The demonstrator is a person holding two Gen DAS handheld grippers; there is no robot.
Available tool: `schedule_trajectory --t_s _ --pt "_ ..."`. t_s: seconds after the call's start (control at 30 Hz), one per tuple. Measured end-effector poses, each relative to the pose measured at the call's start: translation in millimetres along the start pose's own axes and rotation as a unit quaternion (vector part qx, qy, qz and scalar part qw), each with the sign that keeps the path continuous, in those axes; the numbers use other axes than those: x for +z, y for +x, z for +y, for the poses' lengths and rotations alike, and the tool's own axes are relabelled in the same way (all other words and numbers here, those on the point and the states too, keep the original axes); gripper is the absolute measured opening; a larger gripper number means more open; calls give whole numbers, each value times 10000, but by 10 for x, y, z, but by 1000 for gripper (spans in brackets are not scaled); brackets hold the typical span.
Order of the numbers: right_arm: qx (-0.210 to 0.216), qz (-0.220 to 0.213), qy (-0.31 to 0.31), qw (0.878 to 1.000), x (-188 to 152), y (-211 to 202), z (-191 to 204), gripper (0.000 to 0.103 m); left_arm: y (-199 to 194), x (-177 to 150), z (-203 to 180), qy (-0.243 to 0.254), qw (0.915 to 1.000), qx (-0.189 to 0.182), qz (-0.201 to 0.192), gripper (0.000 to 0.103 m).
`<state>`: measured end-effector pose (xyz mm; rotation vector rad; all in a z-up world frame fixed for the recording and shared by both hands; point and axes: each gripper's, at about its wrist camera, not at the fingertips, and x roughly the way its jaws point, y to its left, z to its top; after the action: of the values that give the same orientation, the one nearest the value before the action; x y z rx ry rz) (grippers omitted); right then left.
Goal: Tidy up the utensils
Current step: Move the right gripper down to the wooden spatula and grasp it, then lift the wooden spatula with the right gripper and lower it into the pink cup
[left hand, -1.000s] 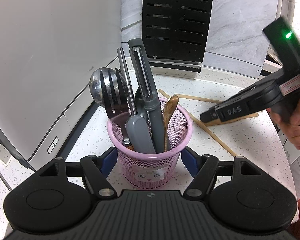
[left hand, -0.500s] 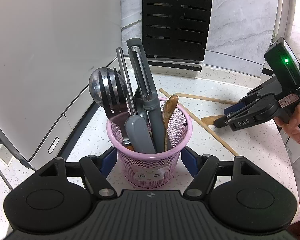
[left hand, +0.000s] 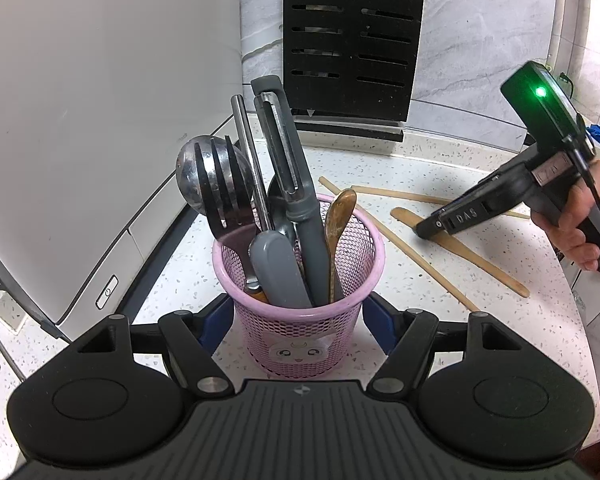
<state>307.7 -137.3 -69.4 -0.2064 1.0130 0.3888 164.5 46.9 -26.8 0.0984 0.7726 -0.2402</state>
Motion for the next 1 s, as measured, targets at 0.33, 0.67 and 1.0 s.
schedule_trajectory --t_s 0.33,0.67,1.0 --pt "-38 -133 274 9995 21 1 22 17 16 2 3 28 10000 -7 14 83" --pt "143 -436 425 9980 -5 -257 -1 17 19 2 6 30 10000 -3 15 83" --pt "686 -700 495 9939 -24 -549 106 17 18 -2 8 31 10000 1 14 83"
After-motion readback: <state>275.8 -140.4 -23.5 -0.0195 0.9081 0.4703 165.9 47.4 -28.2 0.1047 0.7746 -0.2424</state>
